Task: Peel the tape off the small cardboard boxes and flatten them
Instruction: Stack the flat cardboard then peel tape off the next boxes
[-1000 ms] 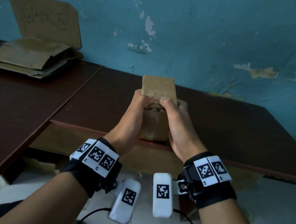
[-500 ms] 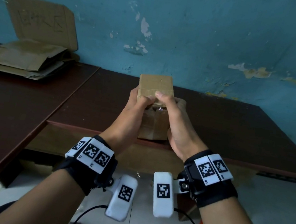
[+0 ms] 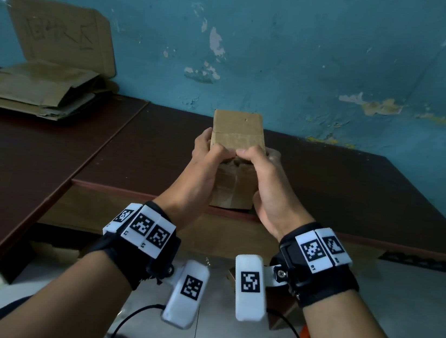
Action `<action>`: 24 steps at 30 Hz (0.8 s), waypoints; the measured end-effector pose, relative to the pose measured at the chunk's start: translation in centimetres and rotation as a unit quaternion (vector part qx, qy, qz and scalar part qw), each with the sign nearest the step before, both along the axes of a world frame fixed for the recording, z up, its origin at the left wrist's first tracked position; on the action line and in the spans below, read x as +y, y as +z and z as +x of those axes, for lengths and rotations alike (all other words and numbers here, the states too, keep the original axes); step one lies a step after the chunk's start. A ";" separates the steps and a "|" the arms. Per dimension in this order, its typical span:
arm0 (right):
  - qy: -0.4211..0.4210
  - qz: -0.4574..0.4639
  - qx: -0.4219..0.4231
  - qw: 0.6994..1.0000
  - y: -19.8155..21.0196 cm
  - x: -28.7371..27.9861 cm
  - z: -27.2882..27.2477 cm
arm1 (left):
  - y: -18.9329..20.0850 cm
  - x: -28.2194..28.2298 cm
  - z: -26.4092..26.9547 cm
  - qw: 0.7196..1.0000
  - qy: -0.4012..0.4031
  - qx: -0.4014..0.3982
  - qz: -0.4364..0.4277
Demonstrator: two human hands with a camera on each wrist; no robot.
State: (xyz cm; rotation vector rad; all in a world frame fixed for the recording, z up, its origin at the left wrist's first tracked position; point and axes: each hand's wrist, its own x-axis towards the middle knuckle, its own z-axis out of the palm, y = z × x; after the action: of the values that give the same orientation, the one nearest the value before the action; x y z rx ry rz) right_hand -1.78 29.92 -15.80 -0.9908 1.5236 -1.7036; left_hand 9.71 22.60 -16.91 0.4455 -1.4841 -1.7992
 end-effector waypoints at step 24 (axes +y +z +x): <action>0.033 -0.017 -0.072 0.997 -1.0 -0.4 -0.4 | -0.3 -0.6 0.3 0.999 -0.002 -0.040 0.019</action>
State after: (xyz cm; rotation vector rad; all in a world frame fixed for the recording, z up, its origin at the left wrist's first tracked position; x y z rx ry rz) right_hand -2.21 29.53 -16.82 -0.9033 1.3596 -1.7210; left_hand 9.97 22.02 -17.25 0.5397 -1.5082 -1.8357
